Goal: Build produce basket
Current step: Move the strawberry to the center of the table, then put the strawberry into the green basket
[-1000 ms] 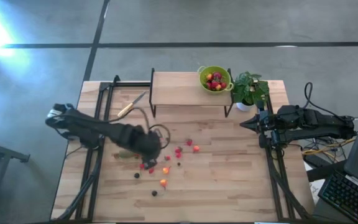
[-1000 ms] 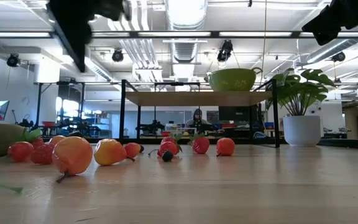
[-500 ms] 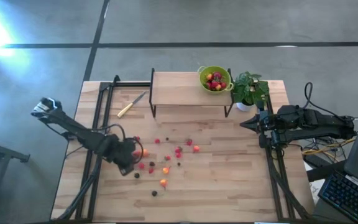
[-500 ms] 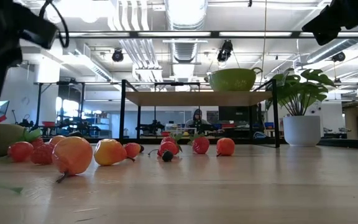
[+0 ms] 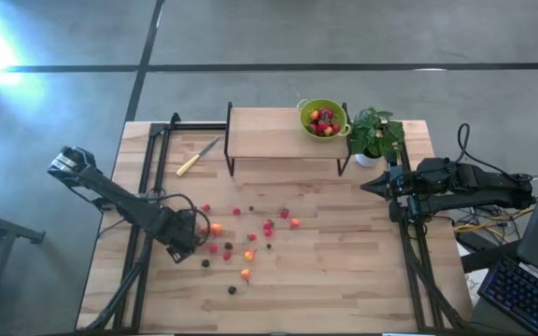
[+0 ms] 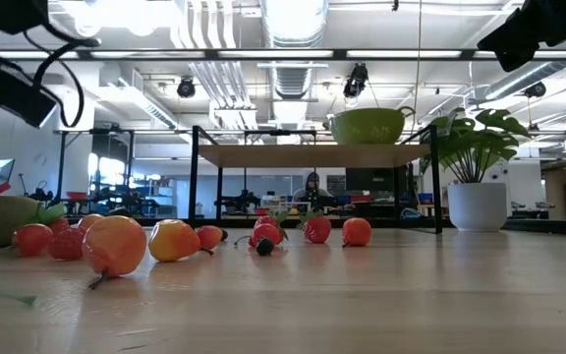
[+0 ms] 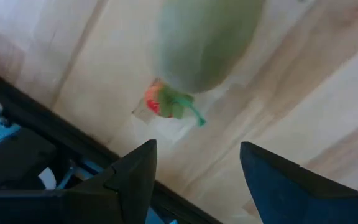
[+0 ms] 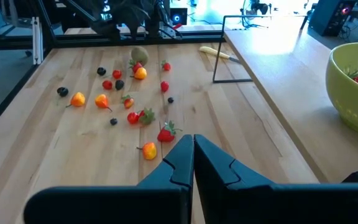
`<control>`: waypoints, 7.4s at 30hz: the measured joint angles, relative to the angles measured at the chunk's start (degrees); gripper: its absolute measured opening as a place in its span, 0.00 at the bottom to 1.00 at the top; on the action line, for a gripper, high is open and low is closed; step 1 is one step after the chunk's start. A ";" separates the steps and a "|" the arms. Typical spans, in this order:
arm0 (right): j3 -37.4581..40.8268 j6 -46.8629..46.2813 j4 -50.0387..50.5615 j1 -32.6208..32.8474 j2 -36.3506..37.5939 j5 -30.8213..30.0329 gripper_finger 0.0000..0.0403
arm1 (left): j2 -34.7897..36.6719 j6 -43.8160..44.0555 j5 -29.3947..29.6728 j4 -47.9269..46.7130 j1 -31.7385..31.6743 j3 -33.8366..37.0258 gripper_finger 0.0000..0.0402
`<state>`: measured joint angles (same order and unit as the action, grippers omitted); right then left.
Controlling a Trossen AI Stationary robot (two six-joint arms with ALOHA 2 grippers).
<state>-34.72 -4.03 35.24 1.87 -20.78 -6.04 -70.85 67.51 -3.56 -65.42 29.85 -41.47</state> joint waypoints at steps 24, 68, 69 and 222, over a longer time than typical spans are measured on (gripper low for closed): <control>0.00 0.00 0.00 -0.01 0.00 0.01 0.02 | -0.05 -2.81 6.72 8.73 0.00 10.65 0.59; 0.00 0.00 0.02 -0.02 0.02 0.01 0.02 | 0.17 -3.34 4.18 19.05 0.00 -3.48 0.24; 0.00 0.00 0.02 -0.01 0.01 0.00 0.02 | 0.17 -4.62 5.79 21.01 -0.04 -4.02 0.24; 0.00 0.00 0.00 0.00 0.00 0.01 0.02 | -22.64 -20.48 18.21 3.17 -0.92 -16.64 0.35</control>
<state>-34.72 -4.03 35.24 1.87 -20.78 -6.03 -93.49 47.03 14.66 -62.25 28.93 -58.12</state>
